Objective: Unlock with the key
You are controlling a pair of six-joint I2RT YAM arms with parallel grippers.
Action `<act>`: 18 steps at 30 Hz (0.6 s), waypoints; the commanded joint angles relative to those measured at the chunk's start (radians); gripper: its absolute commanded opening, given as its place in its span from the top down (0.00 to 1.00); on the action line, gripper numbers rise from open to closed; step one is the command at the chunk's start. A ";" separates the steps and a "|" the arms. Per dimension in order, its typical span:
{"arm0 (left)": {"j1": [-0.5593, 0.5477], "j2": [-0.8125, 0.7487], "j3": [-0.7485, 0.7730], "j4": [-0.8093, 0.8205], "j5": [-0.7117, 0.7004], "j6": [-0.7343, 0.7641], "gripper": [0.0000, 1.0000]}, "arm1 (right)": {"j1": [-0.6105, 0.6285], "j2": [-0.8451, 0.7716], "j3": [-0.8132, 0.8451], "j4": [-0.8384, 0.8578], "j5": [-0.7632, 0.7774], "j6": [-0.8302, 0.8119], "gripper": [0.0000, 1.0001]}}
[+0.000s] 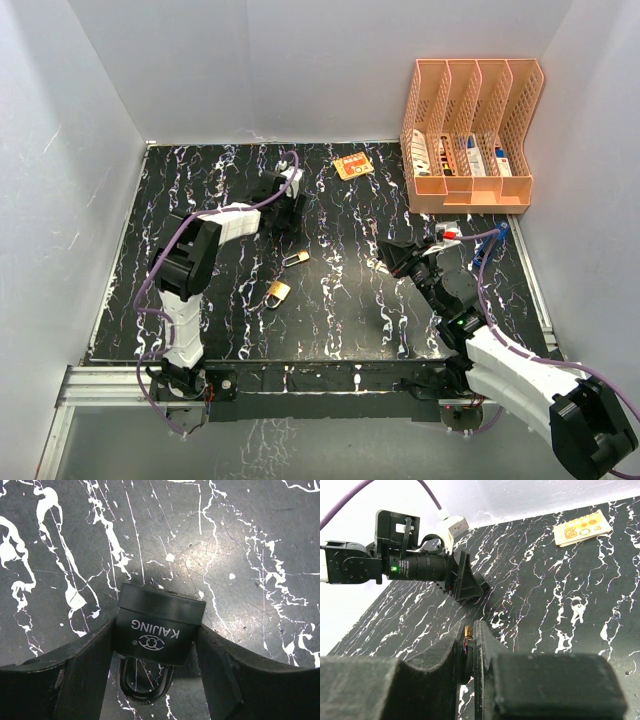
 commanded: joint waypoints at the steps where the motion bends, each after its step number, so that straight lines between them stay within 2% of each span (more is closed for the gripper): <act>1: 0.004 0.026 0.017 -0.037 -0.009 0.019 0.42 | -0.005 -0.006 0.033 0.057 -0.004 -0.010 1.00; 5: 0.004 0.032 0.019 -0.043 -0.009 0.017 0.57 | -0.005 -0.009 0.032 0.057 -0.004 -0.010 1.00; 6: 0.004 0.032 0.018 -0.045 -0.008 0.018 0.65 | -0.005 -0.009 0.034 0.056 -0.003 -0.009 1.00; 9: 0.004 0.029 0.018 -0.049 -0.003 0.017 0.98 | -0.005 -0.009 0.035 0.050 0.000 -0.010 1.00; 14: 0.003 -0.036 -0.011 -0.006 0.027 0.013 1.00 | -0.005 -0.015 0.038 0.042 0.009 -0.003 1.00; 18: -0.016 -0.171 -0.064 0.047 0.067 0.009 1.00 | -0.005 -0.026 0.041 0.030 0.031 -0.003 1.00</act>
